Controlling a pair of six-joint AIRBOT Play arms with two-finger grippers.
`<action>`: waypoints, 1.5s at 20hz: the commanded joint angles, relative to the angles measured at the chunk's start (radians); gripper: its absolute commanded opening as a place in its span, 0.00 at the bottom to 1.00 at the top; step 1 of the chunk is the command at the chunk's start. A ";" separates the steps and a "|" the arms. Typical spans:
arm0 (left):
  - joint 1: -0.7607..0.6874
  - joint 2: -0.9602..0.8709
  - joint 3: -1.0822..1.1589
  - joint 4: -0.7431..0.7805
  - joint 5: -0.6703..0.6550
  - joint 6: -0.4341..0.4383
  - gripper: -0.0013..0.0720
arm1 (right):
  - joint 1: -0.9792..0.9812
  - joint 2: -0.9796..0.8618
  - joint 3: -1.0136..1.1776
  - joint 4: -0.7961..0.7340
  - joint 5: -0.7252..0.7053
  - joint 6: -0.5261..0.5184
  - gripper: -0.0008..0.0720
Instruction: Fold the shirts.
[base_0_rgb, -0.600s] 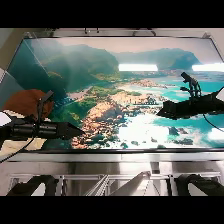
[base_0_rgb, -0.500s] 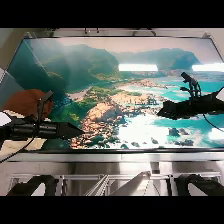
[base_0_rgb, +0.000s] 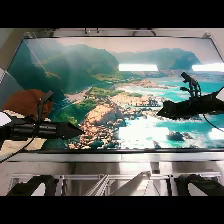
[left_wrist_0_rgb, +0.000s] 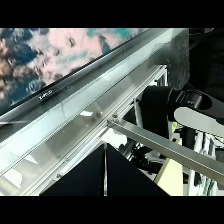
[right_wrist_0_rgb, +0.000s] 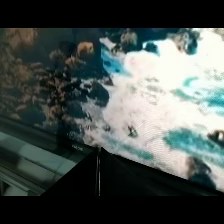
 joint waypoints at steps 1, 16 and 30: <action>-0.001 0.001 0.000 0.000 0.000 0.000 0.05 | 0.001 0.001 0.000 0.000 0.000 0.000 0.04; 0.017 0.000 0.009 -0.024 0.169 0.000 0.04 | 0.001 -0.022 0.000 0.023 -0.164 -0.008 0.04; 0.726 -0.173 0.504 0.352 0.084 -0.073 0.99 | 0.002 -0.067 0.000 0.026 -0.192 -0.042 0.74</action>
